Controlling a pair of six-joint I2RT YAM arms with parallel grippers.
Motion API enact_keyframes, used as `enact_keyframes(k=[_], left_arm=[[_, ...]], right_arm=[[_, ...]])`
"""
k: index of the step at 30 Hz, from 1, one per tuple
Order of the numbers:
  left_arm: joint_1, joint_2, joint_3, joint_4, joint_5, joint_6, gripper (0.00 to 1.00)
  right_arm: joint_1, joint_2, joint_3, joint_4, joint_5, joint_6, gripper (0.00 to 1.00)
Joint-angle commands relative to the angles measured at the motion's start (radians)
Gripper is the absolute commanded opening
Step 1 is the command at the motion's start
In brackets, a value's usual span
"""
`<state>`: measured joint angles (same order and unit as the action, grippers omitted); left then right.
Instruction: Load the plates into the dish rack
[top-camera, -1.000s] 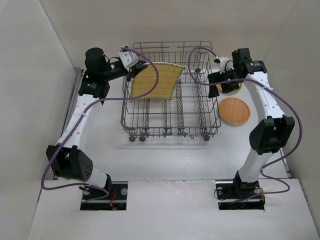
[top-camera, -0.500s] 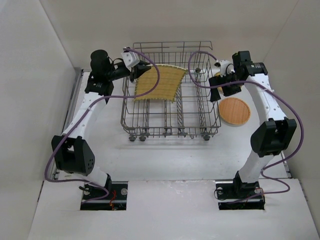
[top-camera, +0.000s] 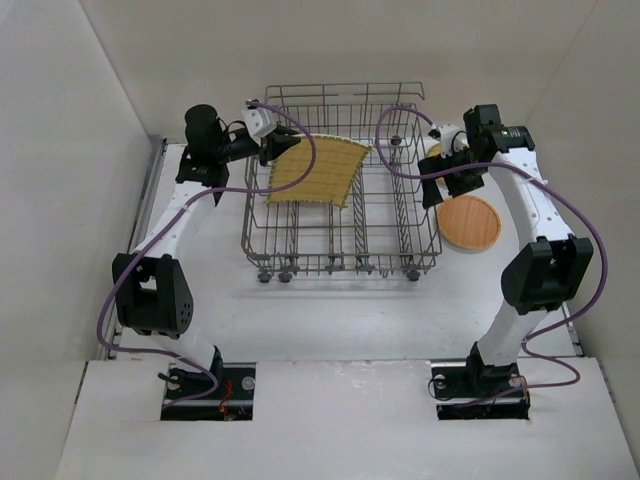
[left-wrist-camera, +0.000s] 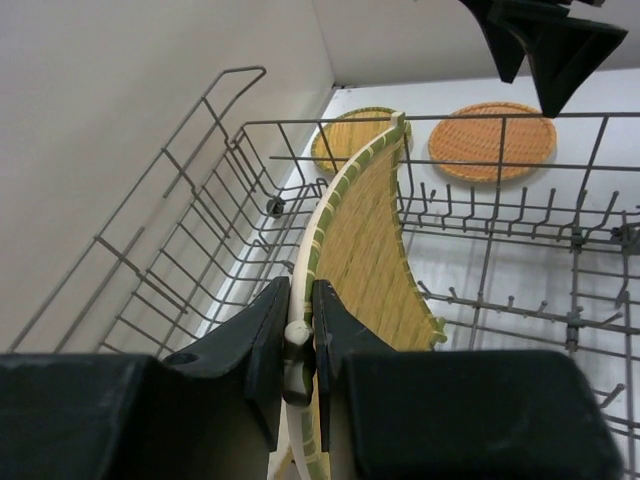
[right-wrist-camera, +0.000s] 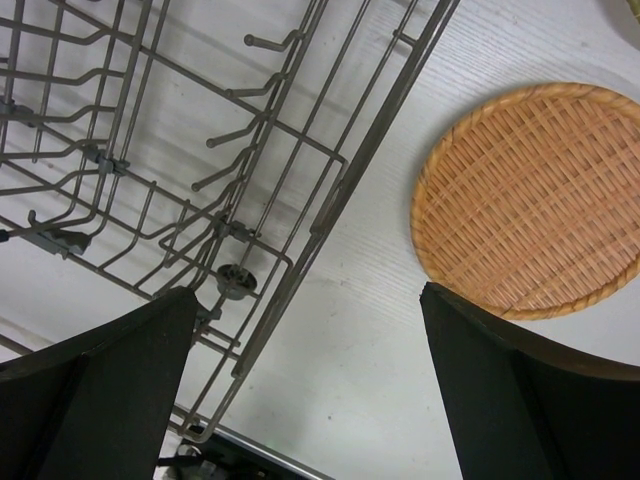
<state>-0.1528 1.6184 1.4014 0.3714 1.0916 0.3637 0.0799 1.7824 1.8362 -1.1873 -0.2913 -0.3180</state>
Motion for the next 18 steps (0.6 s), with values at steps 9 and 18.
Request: enact_keyframes(k=[9, 18], left_arm=[[0.052, -0.003, -0.079, 0.184, 0.065, 0.003, 0.01], [0.06, 0.034, -0.027, 0.187, 0.122, 0.009, 0.01]], right_arm=[[0.011, 0.029, 0.064, -0.041, 0.021, -0.013, 1.0], [0.043, 0.057, 0.07, -0.038, 0.029, -0.009, 1.0]])
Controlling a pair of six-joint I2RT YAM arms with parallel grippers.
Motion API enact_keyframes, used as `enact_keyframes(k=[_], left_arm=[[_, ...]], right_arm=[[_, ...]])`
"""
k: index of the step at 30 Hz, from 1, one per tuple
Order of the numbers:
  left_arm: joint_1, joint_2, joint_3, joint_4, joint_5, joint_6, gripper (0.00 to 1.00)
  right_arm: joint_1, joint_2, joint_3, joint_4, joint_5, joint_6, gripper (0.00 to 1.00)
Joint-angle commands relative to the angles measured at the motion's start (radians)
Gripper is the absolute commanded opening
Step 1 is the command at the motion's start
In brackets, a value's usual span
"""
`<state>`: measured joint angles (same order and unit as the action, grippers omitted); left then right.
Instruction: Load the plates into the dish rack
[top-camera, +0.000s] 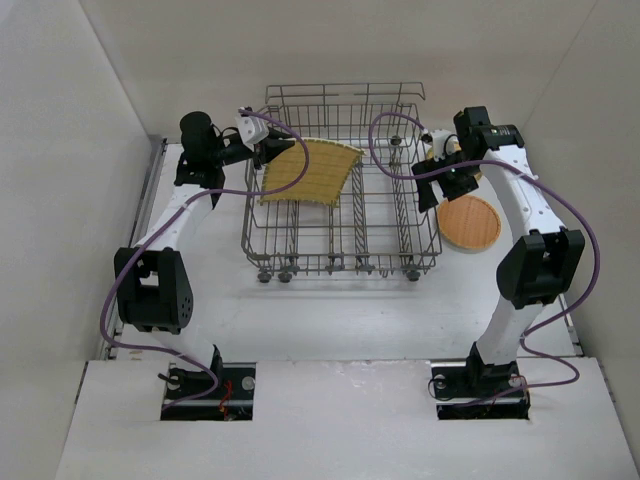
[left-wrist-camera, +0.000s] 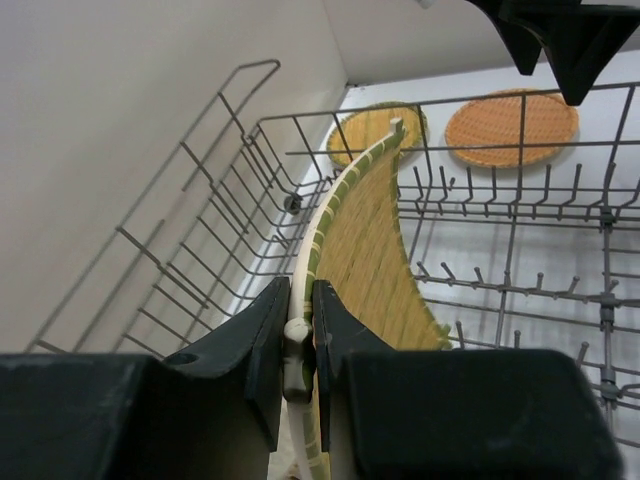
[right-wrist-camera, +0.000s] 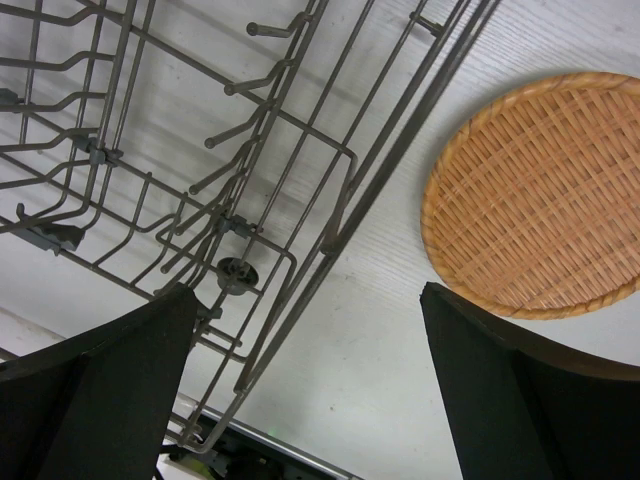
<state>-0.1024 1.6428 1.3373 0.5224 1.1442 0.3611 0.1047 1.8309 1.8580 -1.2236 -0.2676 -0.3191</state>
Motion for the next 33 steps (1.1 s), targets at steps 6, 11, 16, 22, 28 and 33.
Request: enact_keyframes(k=[6, 11, 16, 22, 28, 33], left_arm=[[0.011, 0.049, 0.094, 0.044, 0.138, 0.012, 0.01], [0.008, 0.058, 0.082, 0.045, 0.15, 0.012, 0.02], [0.014, -0.01, -0.035, 0.056, 0.149, 0.012, 0.06], [0.037, -0.161, -0.255, 0.148, 0.08, 0.019, 0.34], [0.045, -0.271, -0.345, 0.081, -0.029, 0.022, 0.61], [0.03, -0.331, -0.362, -0.007, -0.127, 0.059, 0.7]], right_arm=[[0.028, 0.008, 0.067, -0.002, 0.013, -0.009, 1.0], [0.028, -0.007, 0.052, -0.002, 0.024, -0.014, 1.0], [0.028, -0.01, 0.05, -0.007, 0.025, -0.015, 1.0], [0.028, 0.001, 0.056, -0.004, 0.016, -0.015, 1.0], [0.028, 0.033, 0.099, -0.004, 0.002, -0.011, 1.0], [0.028, 0.047, 0.113, 0.001, -0.012, -0.008, 1.0]])
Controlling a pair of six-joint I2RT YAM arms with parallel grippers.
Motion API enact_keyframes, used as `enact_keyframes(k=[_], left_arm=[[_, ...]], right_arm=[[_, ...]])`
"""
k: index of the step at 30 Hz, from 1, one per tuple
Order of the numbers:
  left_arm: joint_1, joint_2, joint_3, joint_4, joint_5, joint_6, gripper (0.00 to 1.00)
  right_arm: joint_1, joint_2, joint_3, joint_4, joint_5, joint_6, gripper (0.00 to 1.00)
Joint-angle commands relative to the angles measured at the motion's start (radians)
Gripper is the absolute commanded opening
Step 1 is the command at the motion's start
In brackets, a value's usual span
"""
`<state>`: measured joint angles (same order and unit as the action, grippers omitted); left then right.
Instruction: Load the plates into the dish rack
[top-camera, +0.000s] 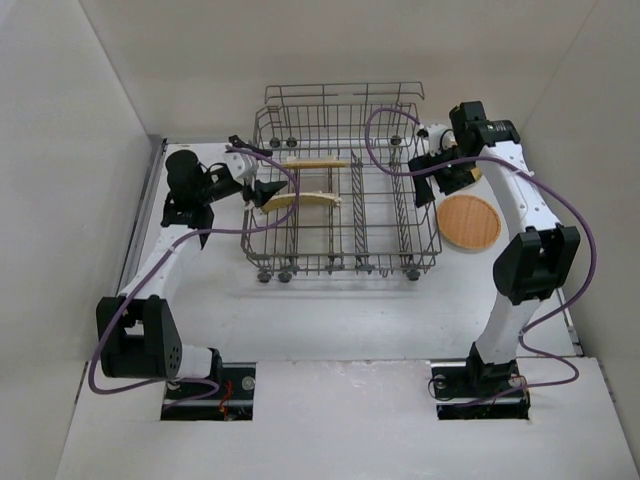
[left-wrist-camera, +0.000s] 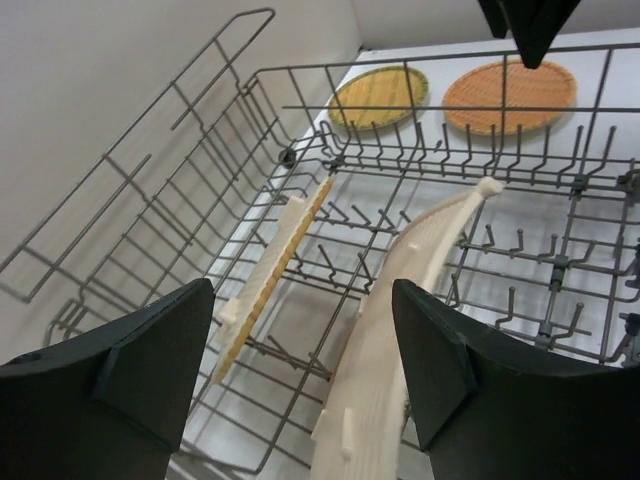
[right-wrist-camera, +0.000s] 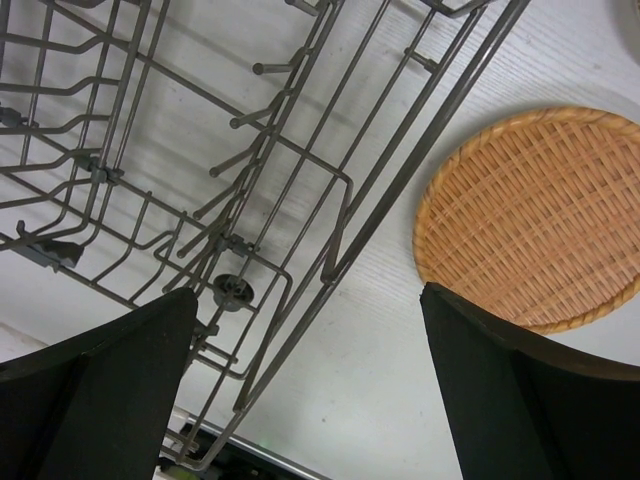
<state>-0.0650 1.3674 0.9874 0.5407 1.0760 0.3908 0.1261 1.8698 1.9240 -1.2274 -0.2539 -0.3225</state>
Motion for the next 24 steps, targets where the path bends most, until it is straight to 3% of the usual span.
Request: enact_keyframes(k=[1, 11, 14, 17, 24], left_arm=[[-0.009, -0.066, -0.006, -0.051, -0.07, 0.034, 0.69], [-0.02, -0.139, 0.101, -0.287, -0.134, 0.063, 0.52], [-0.046, -0.151, 0.169, -0.395, -0.156, 0.062, 0.53], [-0.081, -0.156, 0.246, -0.507, -0.178, 0.049, 0.62], [-0.172, -0.082, 0.471, -0.767, -0.404, -0.061, 0.6]], right_arm=[[0.007, 0.009, 0.049, 0.006, -0.028, -0.003, 1.0], [0.008, 0.017, 0.067, 0.029, -0.068, 0.002, 0.99], [0.008, 0.011, 0.069, 0.042, -0.079, 0.002, 0.98], [0.008, -0.014, 0.064, 0.074, -0.079, -0.001, 0.98], [0.008, -0.125, 0.014, 0.248, -0.032, -0.015, 0.92]])
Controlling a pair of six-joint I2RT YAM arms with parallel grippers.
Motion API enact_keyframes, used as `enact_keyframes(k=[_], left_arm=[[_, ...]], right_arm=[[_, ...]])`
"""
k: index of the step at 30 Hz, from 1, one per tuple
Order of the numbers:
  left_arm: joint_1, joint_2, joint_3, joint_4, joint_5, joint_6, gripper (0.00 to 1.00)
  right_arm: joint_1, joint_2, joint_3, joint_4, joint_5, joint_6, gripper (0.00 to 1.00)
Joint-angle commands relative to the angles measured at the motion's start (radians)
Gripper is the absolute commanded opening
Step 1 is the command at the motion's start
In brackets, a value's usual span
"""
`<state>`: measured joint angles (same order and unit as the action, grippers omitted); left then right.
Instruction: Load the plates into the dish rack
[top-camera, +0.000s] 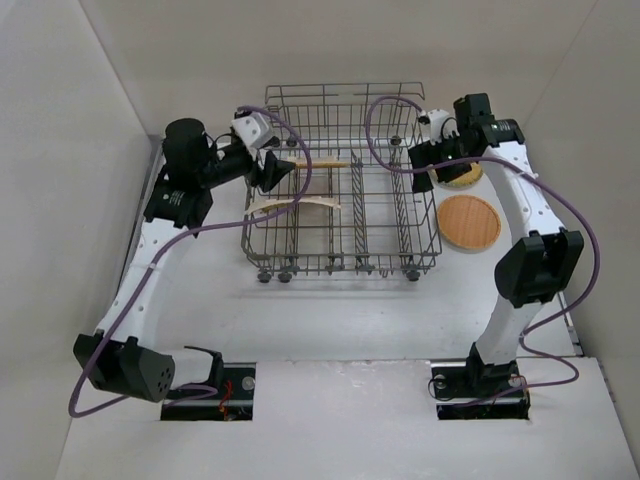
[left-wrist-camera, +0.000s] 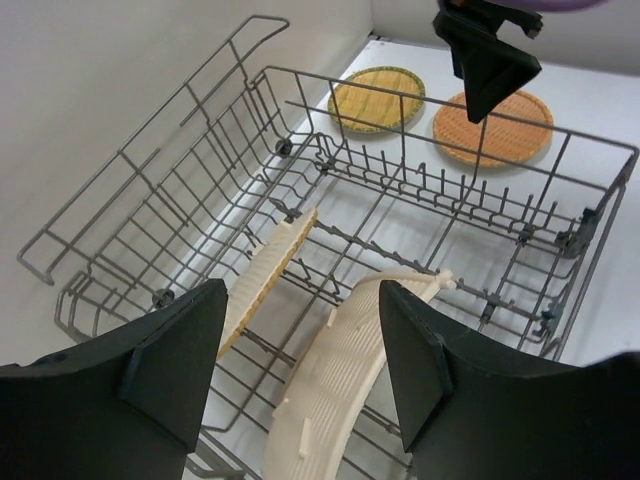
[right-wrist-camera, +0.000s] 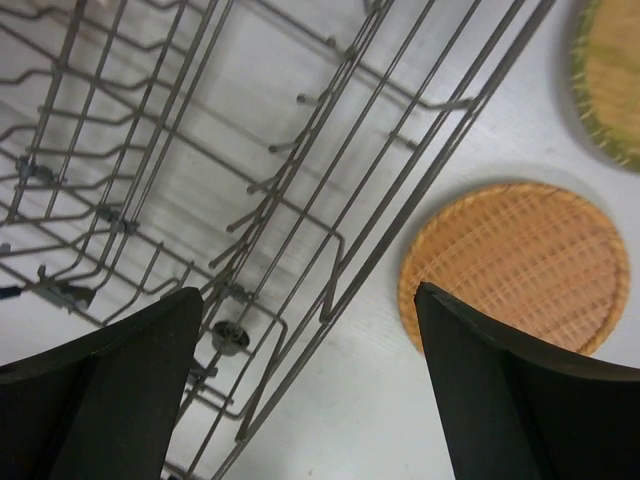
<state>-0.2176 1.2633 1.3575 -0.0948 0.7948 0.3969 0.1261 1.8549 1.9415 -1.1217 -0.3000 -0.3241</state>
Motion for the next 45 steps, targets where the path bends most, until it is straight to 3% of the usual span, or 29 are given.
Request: enact_keyframes(k=[1, 5, 8, 9, 13, 14, 19, 21, 24, 27, 32, 38, 45], left_arm=[[-0.022, 0.048, 0.139, -0.169, -0.168, -0.09, 0.6], [-0.027, 0.137, 0.253, -0.272, -0.357, -0.145, 0.67], [-0.03, 0.186, 0.299, -0.322, -0.472, -0.15, 0.89], [-0.029, 0.205, 0.32, -0.347, -0.505, -0.155, 0.92], [0.02, 0.269, 0.413, -0.408, -0.539, -0.243, 1.0], [0.039, 0.274, 0.422, -0.401, -0.536, -0.269, 1.0], [0.064, 0.278, 0.449, -0.361, -0.572, -0.294, 1.0], [0.062, 0.292, 0.471, -0.373, -0.652, -0.296, 1.0], [0.071, 0.312, 0.494, -0.419, -0.741, -0.29, 1.0], [0.1, 0.303, 0.476, -0.444, -0.767, -0.288, 1.0], [0.217, 0.303, 0.465, -0.505, -0.706, -0.289, 1.0], [0.264, 0.315, 0.505, -0.573, -0.606, -0.291, 1.0], [0.257, 0.318, 0.511, -0.586, -0.6, -0.291, 1.0]], right_arm=[[0.008, -0.138, -0.024, 0.193, 0.03, -0.016, 0.91], [-0.019, -0.275, -0.152, 0.452, 0.132, -0.027, 0.77], [-0.041, -0.38, -0.292, 0.644, 0.189, -0.082, 0.75], [-0.053, -0.402, -0.333, 0.69, 0.205, -0.102, 0.77], [-0.143, -0.352, -0.32, 0.594, 0.19, -0.06, 0.86], [-0.189, -0.33, -0.305, 0.568, 0.152, -0.017, 1.0], [-0.357, -0.206, -0.225, 0.499, -0.011, 0.109, 1.0], [-0.401, -0.136, -0.164, 0.478, -0.011, 0.158, 0.89], [-0.461, -0.005, -0.041, 0.409, -0.072, 0.226, 0.93], [-0.51, 0.142, 0.104, 0.297, -0.19, 0.324, 0.81], [-0.529, 0.242, 0.209, 0.301, -0.316, 0.425, 0.76], [-0.527, 0.363, 0.329, 0.275, -0.513, 0.582, 0.68], [-0.529, 0.448, 0.329, 0.261, -0.478, 0.582, 0.63]])
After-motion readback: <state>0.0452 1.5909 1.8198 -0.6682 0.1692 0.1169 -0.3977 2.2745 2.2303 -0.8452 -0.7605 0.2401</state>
